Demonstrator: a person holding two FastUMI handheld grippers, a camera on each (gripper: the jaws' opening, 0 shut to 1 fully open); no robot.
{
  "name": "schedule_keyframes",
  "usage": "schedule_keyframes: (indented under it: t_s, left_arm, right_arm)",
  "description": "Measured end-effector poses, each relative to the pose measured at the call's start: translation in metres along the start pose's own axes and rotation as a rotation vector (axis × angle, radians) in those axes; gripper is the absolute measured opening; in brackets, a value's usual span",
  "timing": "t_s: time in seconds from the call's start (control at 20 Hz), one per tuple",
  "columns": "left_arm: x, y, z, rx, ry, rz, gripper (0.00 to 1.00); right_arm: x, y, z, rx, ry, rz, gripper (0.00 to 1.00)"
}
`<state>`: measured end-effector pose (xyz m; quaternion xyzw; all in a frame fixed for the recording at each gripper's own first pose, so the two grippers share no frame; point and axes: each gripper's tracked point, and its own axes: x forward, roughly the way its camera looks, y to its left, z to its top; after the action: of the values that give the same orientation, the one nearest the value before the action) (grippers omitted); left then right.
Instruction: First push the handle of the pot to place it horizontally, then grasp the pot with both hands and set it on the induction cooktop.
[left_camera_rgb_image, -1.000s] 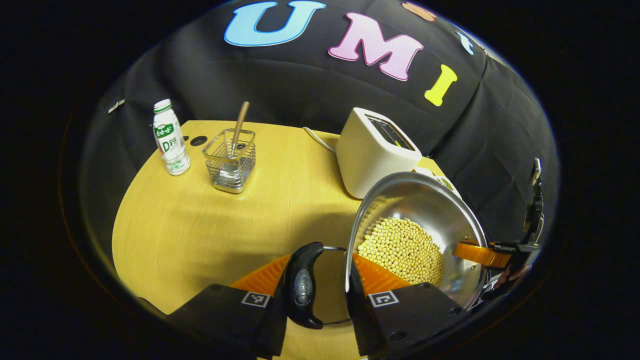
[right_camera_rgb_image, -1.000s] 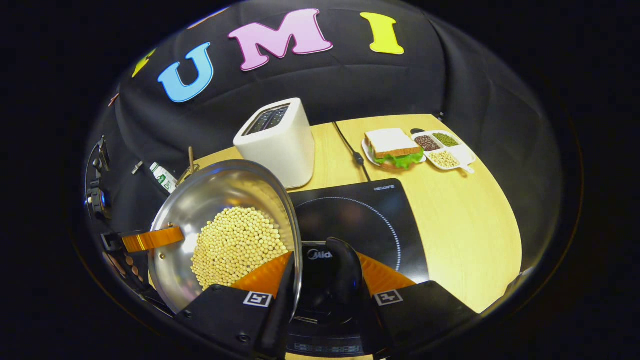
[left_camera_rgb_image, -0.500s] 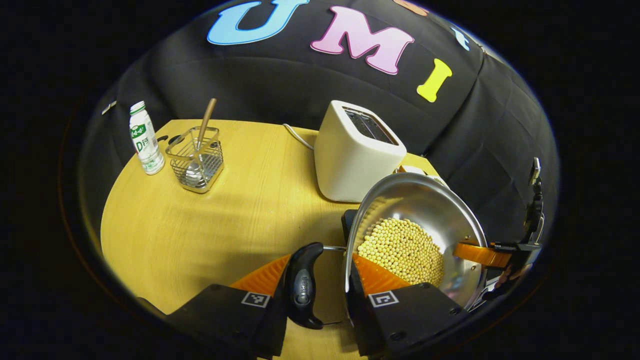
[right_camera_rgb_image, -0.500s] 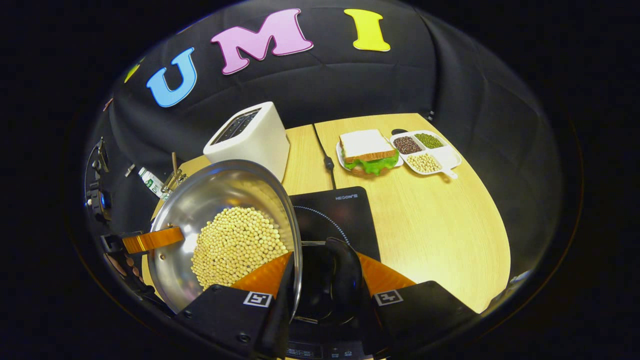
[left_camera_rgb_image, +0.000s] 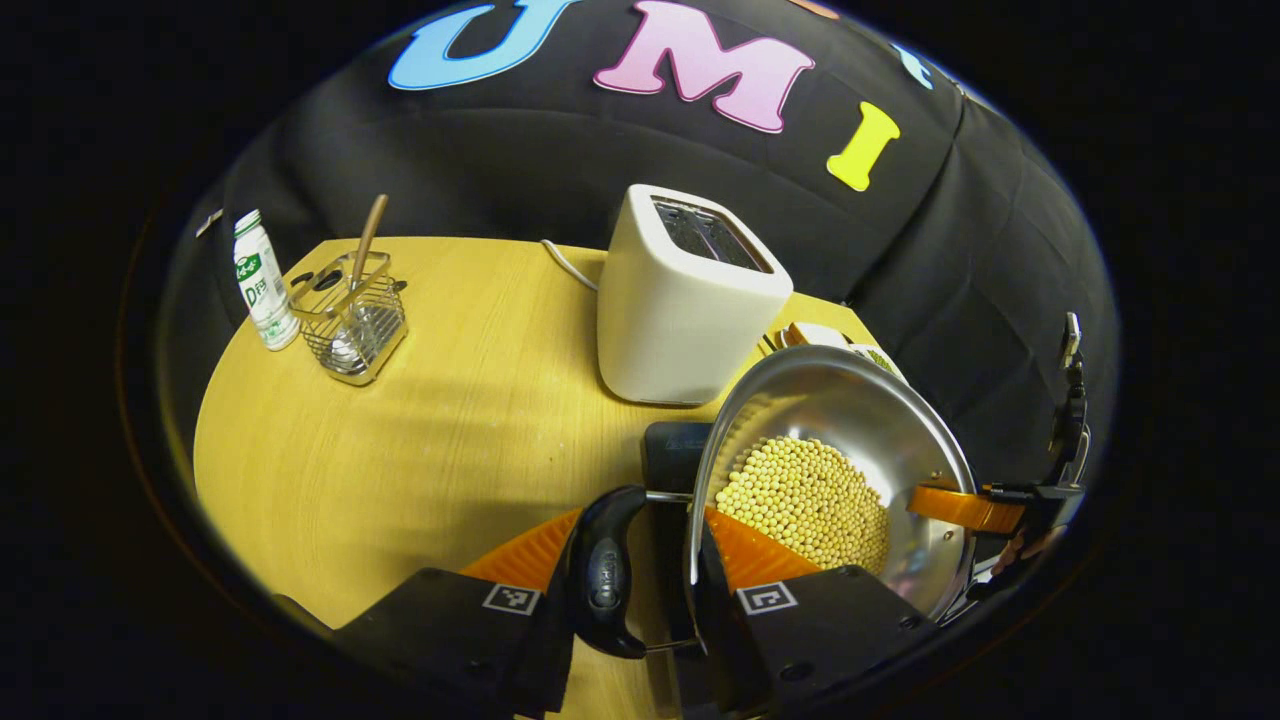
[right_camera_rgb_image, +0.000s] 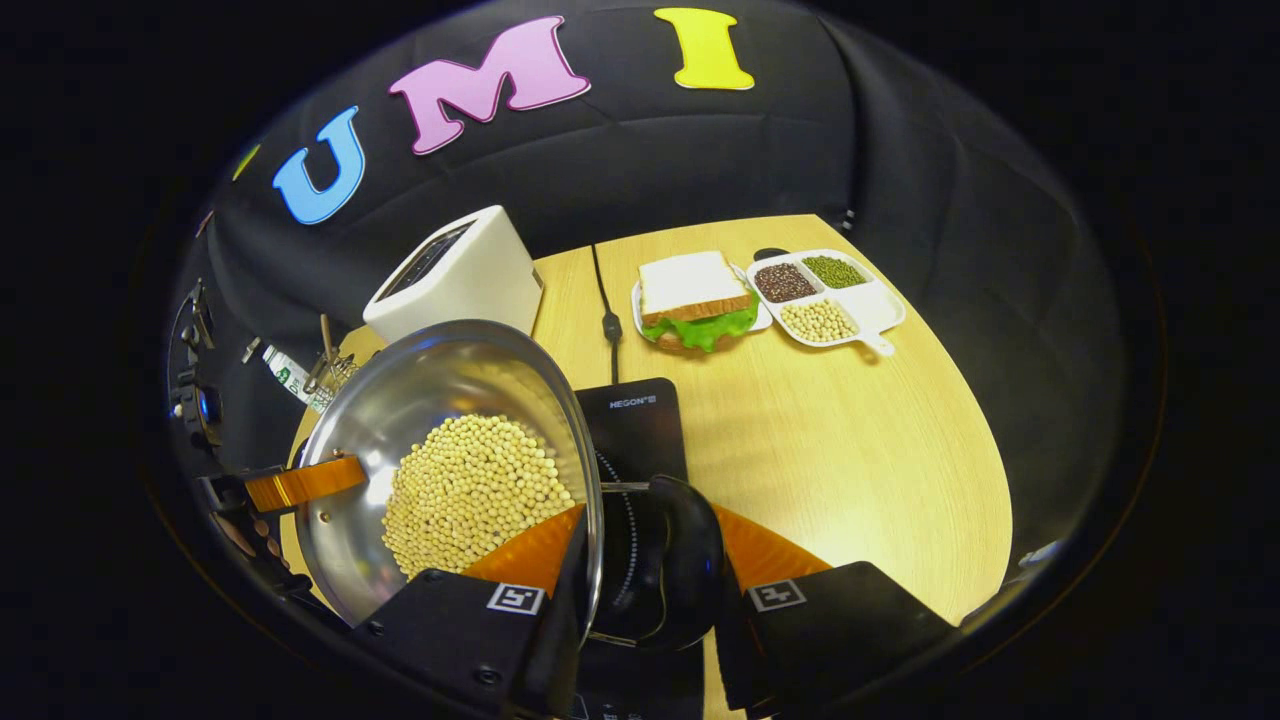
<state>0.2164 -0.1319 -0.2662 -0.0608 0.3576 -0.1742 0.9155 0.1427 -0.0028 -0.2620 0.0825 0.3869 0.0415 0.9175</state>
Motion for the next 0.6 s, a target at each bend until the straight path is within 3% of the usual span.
schedule_keyframes:
  t_s: [0.4, 0.55, 0.6]
  left_arm:
    - [0.016, -0.015, -0.004, -0.008, -0.011, -0.009, 0.57]
    - [0.015, -0.014, -0.006, -0.026, -0.011, -0.008, 0.57]
    - [0.015, -0.013, -0.007, -0.028, -0.011, -0.007, 0.58]
  right_arm:
    - [0.008, -0.020, 0.005, 0.022, -0.010, -0.003, 0.54]
    - [0.011, -0.020, 0.006, 0.024, -0.013, 0.009, 0.59]
    - [0.010, -0.020, 0.006, 0.027, -0.012, 0.012, 0.54]
